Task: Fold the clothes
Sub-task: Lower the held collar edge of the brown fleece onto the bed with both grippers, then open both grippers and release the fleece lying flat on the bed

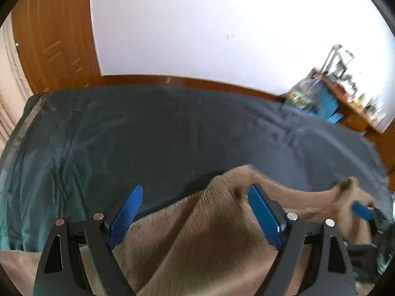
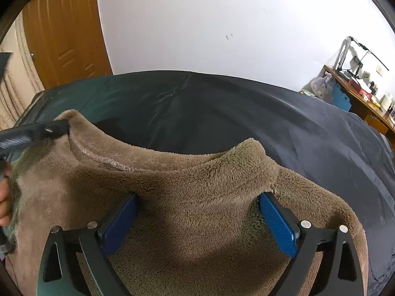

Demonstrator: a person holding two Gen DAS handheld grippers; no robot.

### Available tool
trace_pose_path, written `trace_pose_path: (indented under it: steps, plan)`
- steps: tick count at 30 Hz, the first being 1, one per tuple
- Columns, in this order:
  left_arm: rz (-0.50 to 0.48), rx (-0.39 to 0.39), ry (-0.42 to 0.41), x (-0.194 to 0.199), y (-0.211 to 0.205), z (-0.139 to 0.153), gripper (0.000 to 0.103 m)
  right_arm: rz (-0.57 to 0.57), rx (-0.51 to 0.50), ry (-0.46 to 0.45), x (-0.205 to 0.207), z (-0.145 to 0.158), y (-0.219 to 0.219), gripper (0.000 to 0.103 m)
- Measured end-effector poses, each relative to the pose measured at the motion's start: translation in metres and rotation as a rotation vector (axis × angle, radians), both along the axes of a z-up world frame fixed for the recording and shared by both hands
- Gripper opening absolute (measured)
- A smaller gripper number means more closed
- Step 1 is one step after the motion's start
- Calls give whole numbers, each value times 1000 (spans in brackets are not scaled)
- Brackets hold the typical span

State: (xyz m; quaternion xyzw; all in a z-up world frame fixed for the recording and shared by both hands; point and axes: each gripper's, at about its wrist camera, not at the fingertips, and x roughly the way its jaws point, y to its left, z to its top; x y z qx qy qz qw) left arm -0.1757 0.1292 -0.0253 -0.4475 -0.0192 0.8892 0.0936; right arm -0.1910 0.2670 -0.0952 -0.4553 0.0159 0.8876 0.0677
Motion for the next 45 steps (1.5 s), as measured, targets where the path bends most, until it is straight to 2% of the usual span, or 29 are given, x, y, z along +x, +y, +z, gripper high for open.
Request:
trace_pose_path:
  steps: [3,6,8,9,11,14,19,22,24,27,29,34,37,39,42,45]
  plan:
    - [-53,-92,7,15,9,2,90,0,2,0,1,0,-1,99]
    - [-92,-181,-50,17,23,-14,90,-1,2,0,2,0,-2,99]
    - [-120,-225,-67,22,31,-24,90,0,1,1,3,0,0,99]
    - [-134,-249,-40,25,36,-23,90,1,1,1,3,0,1,99]
    - [-141,-258,-44,26,37,-23,90,3,1,0,1,-1,4,100]
    - [-114,-251,-38,16,39,-23,90,-3,4,-2,-8,-5,2,100]
    - [5,-318,70,-8,45,-28,93,-3,5,-1,-6,-4,5,100]
    - [9,-337,80,-15,57,-31,96,-5,7,-1,-5,-4,8,100]
    - [2,-326,76,-16,54,-30,96,-6,9,-1,-5,-4,8,100]
    - [-1,-257,50,-19,40,-29,96,-6,8,-1,-4,-3,8,100]
    - [4,-244,45,-23,40,-30,98,-8,7,-1,-4,-3,9,101]
    - [56,-298,57,-21,48,-29,99,-28,-2,-2,-19,-2,23,102]
    - [69,-259,34,-15,43,-23,98,-23,0,-4,-21,-2,24,102]
    - [67,-192,9,-6,34,-15,98,-23,0,-3,-20,-2,25,102]
    - [34,-137,-8,12,28,-3,98,-18,-8,0,-19,-5,28,102]
    - [-16,-136,-22,33,32,3,98,-5,-17,-10,-11,-1,28,102]
